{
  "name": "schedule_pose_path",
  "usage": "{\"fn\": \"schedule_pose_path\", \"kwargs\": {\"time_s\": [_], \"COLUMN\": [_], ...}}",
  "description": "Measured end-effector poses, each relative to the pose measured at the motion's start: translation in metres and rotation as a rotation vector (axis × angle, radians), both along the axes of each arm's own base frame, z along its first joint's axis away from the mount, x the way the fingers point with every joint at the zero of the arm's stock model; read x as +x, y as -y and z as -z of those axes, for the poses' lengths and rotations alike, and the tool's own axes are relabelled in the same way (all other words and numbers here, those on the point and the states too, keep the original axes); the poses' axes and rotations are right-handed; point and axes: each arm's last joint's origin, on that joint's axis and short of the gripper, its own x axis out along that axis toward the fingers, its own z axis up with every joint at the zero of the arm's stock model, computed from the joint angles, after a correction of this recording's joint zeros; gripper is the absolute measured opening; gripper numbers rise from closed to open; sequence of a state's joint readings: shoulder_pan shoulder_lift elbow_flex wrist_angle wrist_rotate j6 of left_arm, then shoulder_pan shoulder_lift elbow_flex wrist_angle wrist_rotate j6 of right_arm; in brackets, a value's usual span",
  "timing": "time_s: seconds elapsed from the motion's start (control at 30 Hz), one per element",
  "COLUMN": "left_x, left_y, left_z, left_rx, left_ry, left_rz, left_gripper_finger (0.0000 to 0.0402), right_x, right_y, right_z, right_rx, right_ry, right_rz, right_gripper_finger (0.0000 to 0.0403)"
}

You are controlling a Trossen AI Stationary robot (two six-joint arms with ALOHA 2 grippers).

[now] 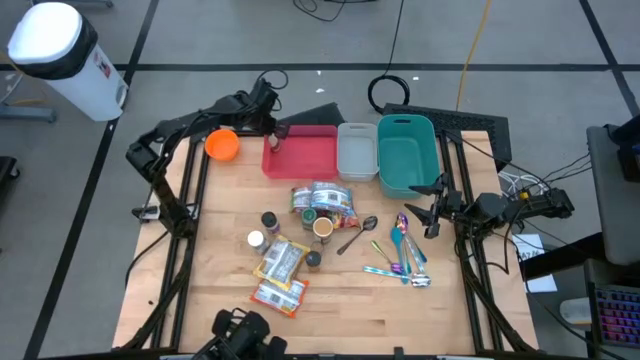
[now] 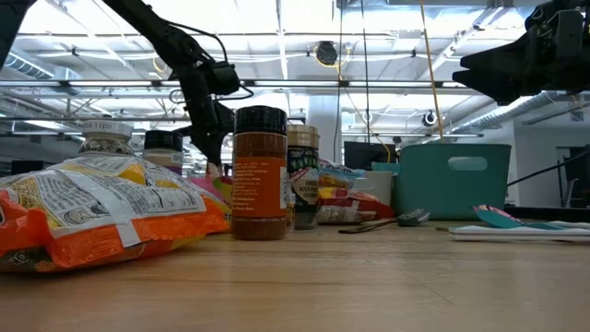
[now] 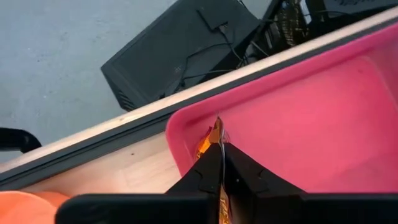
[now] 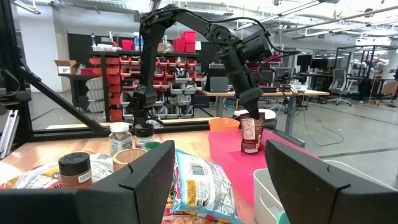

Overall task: Pick & Place Food Item
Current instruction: Put the orange seasoning bag into the red bin, then put the violet seasoning bottle into the red bin

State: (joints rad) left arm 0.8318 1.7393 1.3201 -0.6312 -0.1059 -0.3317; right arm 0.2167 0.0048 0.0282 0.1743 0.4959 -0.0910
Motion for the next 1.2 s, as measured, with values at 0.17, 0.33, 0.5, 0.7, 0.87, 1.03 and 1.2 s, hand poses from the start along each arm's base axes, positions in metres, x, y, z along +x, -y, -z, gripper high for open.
{"fn": "schedule_pose_path", "kwargs": {"time_s": [0.17, 0.33, 0.5, 0.7, 0.87, 1.03, 1.2], "left_x": [0.002, 0.003, -0.001, -0.011, -0.018, -0.026, -0.034], "left_y": [0.002, 0.003, 0.006, 0.024, 0.062, 0.115, 0.175], "left_z": [0.0, 0.0, -0.011, -0.045, -0.081, -0.117, -0.149], "left_rx": [0.001, 0.003, 0.034, 0.074, 0.095, 0.161, 0.25], "left_ry": [-0.002, -0.005, 0.002, 0.069, 0.128, 0.194, 0.309], "left_rz": [0.011, 0.021, 0.049, 0.099, 0.275, 0.425, 0.613], "left_gripper_finger": [0.0035, 0.0084, 0.0137, 0.0164, 0.0166, 0.0166, 0.0166], "right_x": [0.0, 0.0, 0.0, 0.0, 0.0, 0.0, 0.0], "right_y": [0.0, 0.0, 0.0, 0.0, 0.0, 0.0, 0.0], "right_z": [0.0, 0.0, 0.0, 0.0, 0.0, 0.0, 0.0], "right_rx": [0.0, 0.0, 0.0, 0.0, 0.0, 0.0, 0.0], "right_ry": [0.0, 0.0, 0.0, 0.0, 0.0, 0.0, 0.0], "right_rz": [0.0, 0.0, 0.0, 0.0, 0.0, 0.0, 0.0], "right_gripper_finger": [0.0242, 0.0242, 0.0242, 0.0242, 0.0242, 0.0242, 0.0242]}}
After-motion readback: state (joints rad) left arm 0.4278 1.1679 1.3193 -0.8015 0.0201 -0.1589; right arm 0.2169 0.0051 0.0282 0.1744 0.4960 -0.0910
